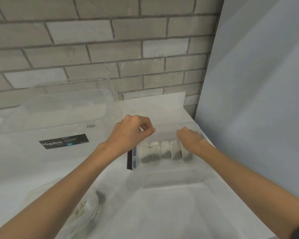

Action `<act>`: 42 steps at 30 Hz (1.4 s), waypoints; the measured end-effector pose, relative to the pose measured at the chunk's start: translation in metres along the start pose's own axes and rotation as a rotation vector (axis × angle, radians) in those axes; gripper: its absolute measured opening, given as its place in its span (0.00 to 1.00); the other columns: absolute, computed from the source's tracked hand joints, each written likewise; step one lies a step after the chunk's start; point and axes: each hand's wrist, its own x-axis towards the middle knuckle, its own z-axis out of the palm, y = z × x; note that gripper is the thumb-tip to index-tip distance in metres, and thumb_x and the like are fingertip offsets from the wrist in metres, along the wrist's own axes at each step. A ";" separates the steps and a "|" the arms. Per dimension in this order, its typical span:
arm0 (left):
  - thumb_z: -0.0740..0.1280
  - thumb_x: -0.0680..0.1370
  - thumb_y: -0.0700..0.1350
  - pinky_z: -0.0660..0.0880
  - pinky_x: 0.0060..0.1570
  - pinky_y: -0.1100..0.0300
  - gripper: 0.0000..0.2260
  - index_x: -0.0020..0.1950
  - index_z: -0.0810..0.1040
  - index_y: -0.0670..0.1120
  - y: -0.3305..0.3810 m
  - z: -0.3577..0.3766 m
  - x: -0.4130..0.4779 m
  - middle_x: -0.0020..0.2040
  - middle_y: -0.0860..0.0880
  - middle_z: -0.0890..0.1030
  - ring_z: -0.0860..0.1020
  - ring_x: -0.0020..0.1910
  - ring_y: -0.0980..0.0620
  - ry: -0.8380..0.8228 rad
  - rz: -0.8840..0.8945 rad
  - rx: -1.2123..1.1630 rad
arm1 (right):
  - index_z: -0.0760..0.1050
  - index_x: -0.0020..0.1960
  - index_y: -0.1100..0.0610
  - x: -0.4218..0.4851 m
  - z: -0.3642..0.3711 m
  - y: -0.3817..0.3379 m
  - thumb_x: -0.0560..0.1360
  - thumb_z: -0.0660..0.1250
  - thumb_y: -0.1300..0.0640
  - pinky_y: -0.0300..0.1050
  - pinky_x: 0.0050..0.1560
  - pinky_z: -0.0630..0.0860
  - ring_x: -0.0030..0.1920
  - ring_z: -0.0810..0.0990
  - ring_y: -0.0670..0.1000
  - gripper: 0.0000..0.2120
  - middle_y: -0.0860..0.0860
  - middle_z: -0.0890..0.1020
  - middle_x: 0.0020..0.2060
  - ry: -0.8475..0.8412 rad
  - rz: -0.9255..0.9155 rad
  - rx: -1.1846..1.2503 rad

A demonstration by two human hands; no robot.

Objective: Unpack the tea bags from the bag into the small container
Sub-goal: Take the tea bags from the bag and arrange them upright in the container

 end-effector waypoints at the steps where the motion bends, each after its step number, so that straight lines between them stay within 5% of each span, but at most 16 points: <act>1: 0.66 0.77 0.55 0.70 0.39 0.59 0.08 0.43 0.81 0.54 0.000 -0.002 -0.001 0.42 0.60 0.81 0.78 0.44 0.57 0.001 0.001 -0.002 | 0.70 0.64 0.65 0.000 -0.003 0.001 0.76 0.56 0.74 0.51 0.55 0.74 0.60 0.76 0.62 0.18 0.61 0.72 0.61 0.001 0.009 0.019; 6: 0.66 0.77 0.55 0.73 0.40 0.59 0.07 0.44 0.81 0.55 -0.004 -0.015 -0.012 0.42 0.61 0.81 0.78 0.40 0.59 0.008 0.004 -0.053 | 0.75 0.57 0.60 -0.010 -0.041 0.006 0.78 0.60 0.64 0.49 0.49 0.74 0.54 0.77 0.62 0.10 0.59 0.74 0.57 0.095 -0.016 0.139; 15: 0.69 0.74 0.56 0.77 0.48 0.53 0.04 0.46 0.80 0.58 -0.046 -0.047 -0.064 0.40 0.61 0.80 0.78 0.41 0.59 -0.120 -0.094 -0.101 | 0.80 0.49 0.50 -0.065 -0.098 -0.067 0.77 0.65 0.54 0.45 0.43 0.76 0.44 0.79 0.46 0.06 0.47 0.82 0.45 0.161 -0.303 0.435; 23: 0.71 0.75 0.46 0.74 0.36 0.69 0.03 0.42 0.83 0.49 -0.114 -0.071 -0.151 0.36 0.55 0.83 0.79 0.32 0.62 -0.178 -0.281 -0.209 | 0.81 0.48 0.53 -0.088 -0.078 -0.172 0.77 0.65 0.56 0.39 0.33 0.77 0.36 0.83 0.46 0.06 0.44 0.80 0.35 0.053 -0.521 0.651; 27: 0.70 0.75 0.44 0.71 0.32 0.74 0.04 0.41 0.83 0.48 -0.143 -0.068 -0.191 0.36 0.54 0.84 0.80 0.32 0.61 -0.222 -0.346 -0.218 | 0.81 0.48 0.53 -0.100 -0.055 -0.226 0.77 0.65 0.57 0.42 0.42 0.79 0.35 0.83 0.47 0.06 0.43 0.79 0.33 -0.023 -0.590 0.639; 33: 0.68 0.74 0.38 0.73 0.38 0.74 0.07 0.42 0.82 0.50 -0.162 -0.055 -0.219 0.39 0.54 0.83 0.81 0.37 0.59 -0.228 -0.328 -0.128 | 0.79 0.54 0.53 -0.096 -0.014 -0.274 0.75 0.58 0.66 0.47 0.44 0.73 0.49 0.78 0.57 0.15 0.55 0.76 0.54 -0.021 -0.537 0.323; 37: 0.68 0.74 0.36 0.72 0.37 0.75 0.08 0.42 0.81 0.49 -0.163 -0.049 -0.224 0.38 0.54 0.83 0.82 0.35 0.57 -0.182 -0.315 -0.146 | 0.77 0.57 0.56 -0.097 0.002 -0.284 0.75 0.61 0.65 0.48 0.46 0.71 0.53 0.77 0.59 0.13 0.56 0.74 0.57 -0.009 -0.523 0.149; 42: 0.67 0.75 0.37 0.73 0.37 0.74 0.07 0.43 0.82 0.48 -0.162 -0.049 -0.230 0.39 0.52 0.83 0.83 0.37 0.54 -0.120 -0.325 -0.218 | 0.79 0.50 0.54 -0.100 -0.001 -0.281 0.75 0.63 0.60 0.45 0.44 0.70 0.52 0.77 0.56 0.07 0.52 0.76 0.54 0.051 -0.463 0.273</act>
